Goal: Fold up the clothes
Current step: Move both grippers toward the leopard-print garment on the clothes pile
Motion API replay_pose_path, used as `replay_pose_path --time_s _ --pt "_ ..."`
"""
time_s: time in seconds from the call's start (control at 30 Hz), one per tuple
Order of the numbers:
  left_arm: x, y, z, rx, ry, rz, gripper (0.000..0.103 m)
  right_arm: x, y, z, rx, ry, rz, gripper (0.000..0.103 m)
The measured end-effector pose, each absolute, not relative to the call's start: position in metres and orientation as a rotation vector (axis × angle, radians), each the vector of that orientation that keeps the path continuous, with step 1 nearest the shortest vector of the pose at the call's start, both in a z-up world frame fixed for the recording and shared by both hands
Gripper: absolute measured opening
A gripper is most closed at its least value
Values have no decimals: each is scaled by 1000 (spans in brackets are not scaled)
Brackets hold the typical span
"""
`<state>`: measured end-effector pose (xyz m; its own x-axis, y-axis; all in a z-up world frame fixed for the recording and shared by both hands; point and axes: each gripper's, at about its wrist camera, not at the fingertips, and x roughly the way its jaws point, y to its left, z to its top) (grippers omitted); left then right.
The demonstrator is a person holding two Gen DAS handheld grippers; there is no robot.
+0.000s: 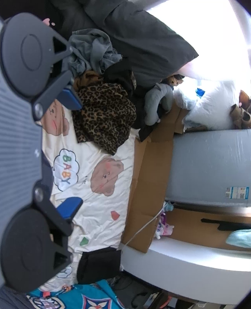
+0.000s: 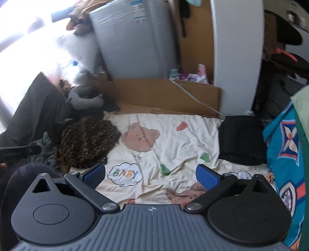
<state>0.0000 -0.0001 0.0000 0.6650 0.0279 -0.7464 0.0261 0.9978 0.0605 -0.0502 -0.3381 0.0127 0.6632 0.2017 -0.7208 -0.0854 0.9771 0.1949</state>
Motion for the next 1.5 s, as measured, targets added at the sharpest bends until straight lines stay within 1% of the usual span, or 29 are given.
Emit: replay_pose_path --time_s 0.13,0.27,0.43,0.8,1.17,1.5 --pt "1 -2 -1 62 844 -15 98 -49 -341 12 161 824 157 103" --pt "1 -3 -1 56 843 -31 95 -49 -345 10 173 816 150 103" --pt "2 -5 -2 48 843 -50 95 -48 -349 9 189 807 142 103" --pt "4 -5 -2 65 842 -38 98 -50 -344 7 195 798 132 103" --pt "-1 -2 -4 76 805 -33 99 -50 -348 8 202 796 134 103" --pt "0 1 -6 63 814 -54 99 -49 -346 9 201 796 126 103"
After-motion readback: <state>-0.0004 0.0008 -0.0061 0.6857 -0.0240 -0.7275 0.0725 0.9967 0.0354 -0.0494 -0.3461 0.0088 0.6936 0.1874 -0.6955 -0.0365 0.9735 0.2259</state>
